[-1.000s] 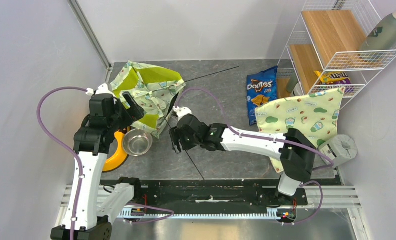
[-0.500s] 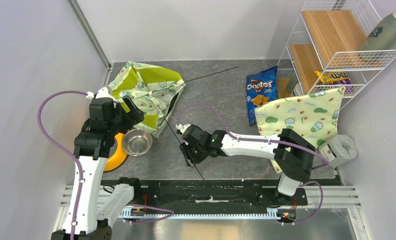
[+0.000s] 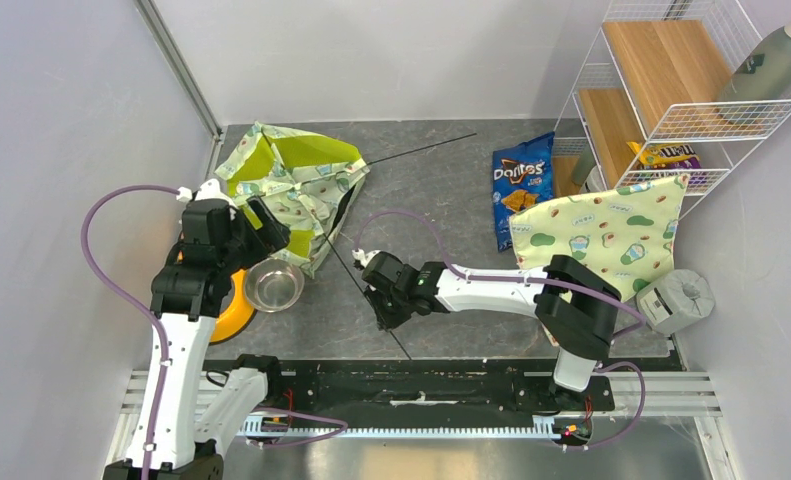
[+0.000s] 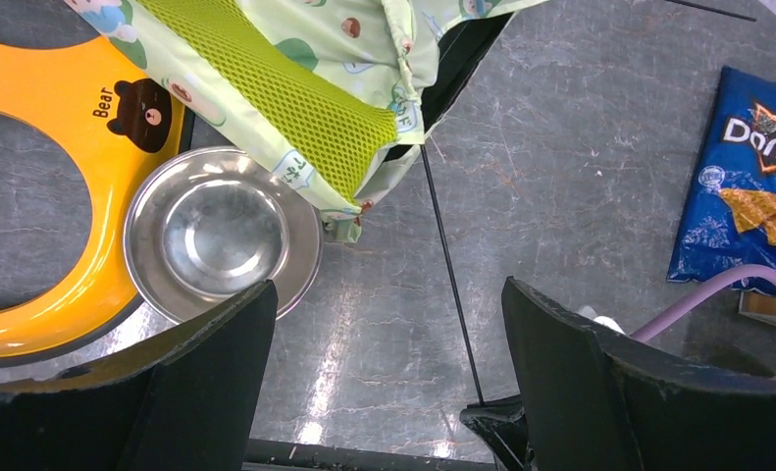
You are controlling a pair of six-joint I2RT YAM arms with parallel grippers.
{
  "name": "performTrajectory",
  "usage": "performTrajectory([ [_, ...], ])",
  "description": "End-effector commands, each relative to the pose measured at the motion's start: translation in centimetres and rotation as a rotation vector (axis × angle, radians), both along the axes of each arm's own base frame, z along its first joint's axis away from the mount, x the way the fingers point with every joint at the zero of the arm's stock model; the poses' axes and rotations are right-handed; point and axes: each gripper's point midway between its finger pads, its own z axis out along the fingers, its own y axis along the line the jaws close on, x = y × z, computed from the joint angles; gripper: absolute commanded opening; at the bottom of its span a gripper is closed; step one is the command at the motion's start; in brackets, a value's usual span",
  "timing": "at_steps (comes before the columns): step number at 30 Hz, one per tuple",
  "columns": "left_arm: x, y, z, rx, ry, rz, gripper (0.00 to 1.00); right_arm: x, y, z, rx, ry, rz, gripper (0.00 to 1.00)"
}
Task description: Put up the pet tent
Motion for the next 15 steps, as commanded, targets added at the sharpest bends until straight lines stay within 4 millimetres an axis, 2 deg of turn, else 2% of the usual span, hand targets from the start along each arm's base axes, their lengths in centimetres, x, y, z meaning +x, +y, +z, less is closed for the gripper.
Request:
performTrajectory([
  [1, 0.3, 0.2, -0.1, 0.018, -0.033, -0.010, 0.91, 1.0, 0.9, 2.2, 0.062, -0.043, -0.039, 0.00],
  [6, 0.3, 0.0, -1.7, 0.017, -0.040, -0.020, 0.88, 1.7, 1.2, 6.6, 0.117, -0.032, -0.081, 0.00],
  [10, 0.8, -0.6, -2.7, 0.008, -0.079, -0.061, 0.78, 2.7, 1.9, 10.4, 0.188, 0.013, -0.129, 0.00],
  [15, 1.3, -0.5, -3.5, 0.044, -0.147, -0.085, 0.77, 4.3, 3.2, 14.0, 0.262, 0.027, -0.161, 0.00],
])
